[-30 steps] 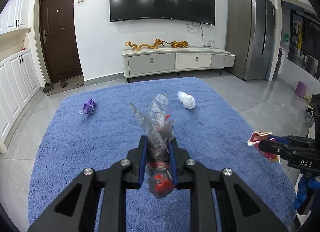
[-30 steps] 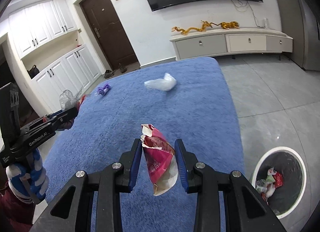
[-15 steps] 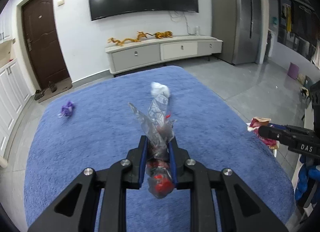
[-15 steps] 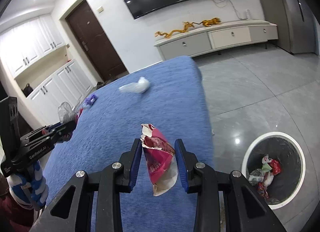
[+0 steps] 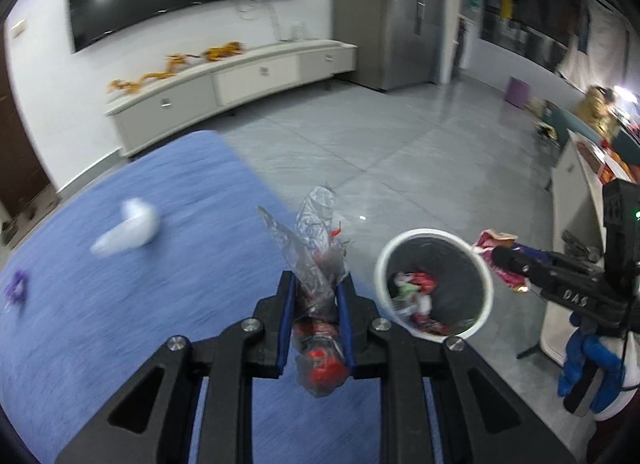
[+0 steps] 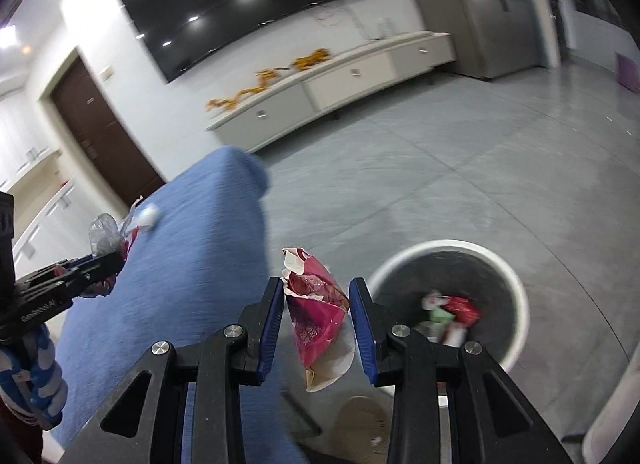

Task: Collect trash
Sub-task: 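Carry both items over the trash bin and open both tools to drop them, then move both tools back over the rug toward the purple wrapper and white bag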

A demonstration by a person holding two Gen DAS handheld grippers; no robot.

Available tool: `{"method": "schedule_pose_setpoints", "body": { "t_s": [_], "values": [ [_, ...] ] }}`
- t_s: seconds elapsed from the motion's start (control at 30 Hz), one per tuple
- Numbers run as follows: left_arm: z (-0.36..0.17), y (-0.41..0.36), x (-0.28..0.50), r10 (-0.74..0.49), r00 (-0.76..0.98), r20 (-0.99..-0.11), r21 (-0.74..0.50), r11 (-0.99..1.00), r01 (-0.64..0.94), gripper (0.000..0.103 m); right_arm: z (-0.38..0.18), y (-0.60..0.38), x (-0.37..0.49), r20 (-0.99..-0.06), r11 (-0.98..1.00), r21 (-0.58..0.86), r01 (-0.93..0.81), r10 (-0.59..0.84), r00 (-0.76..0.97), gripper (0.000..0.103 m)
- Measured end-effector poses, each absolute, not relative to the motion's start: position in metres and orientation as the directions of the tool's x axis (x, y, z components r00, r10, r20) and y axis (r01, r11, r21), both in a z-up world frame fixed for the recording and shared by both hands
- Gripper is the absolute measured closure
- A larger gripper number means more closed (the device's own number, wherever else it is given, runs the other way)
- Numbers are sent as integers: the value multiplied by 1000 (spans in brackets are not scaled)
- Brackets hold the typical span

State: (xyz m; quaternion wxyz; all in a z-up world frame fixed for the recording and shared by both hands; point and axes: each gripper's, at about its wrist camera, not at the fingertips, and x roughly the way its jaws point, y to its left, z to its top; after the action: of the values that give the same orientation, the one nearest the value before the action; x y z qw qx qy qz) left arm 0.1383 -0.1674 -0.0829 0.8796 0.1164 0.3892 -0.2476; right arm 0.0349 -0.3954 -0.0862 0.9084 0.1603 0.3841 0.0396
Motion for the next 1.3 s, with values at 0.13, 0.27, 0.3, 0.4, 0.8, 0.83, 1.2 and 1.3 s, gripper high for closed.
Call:
{"method": "schedule_pose_setpoints", "body": {
  "t_s": [0.13,0.27,0.3,0.4,0.8,0.83,1.2,1.3],
  "values": [
    [-94,-226,155,-387,518,-763,-5,805,593,84,-93,-426,39,-698,942,315,119,145,701,71],
    [-105,-269,171,-414,467,-781,-43,782,621,84,-105,-450,48,-718,935,309,174,109,688,71],
    [-108,-277,175,-421,455,-785,-54,778,626,84,-110,-455,51,-723,933,309,185,104,683,71],
    [-117,-300,187,-435,424,-794,-87,773,629,83,-119,-463,55,-734,927,313,207,98,672,71],
    [-143,-344,213,-498,300,-814,-236,755,612,82,-146,-486,70,-780,913,287,290,47,624,62],
    [-144,-346,213,-501,291,-815,-243,751,614,82,-147,-487,70,-782,912,284,295,42,622,60],
    [-135,-342,203,-531,307,-790,-251,737,628,35,-144,-493,57,-792,899,274,341,11,610,56],
    [-126,-332,199,-533,331,-779,-245,744,622,35,-135,-494,49,-785,895,276,351,-1,619,56]
  ]
}}
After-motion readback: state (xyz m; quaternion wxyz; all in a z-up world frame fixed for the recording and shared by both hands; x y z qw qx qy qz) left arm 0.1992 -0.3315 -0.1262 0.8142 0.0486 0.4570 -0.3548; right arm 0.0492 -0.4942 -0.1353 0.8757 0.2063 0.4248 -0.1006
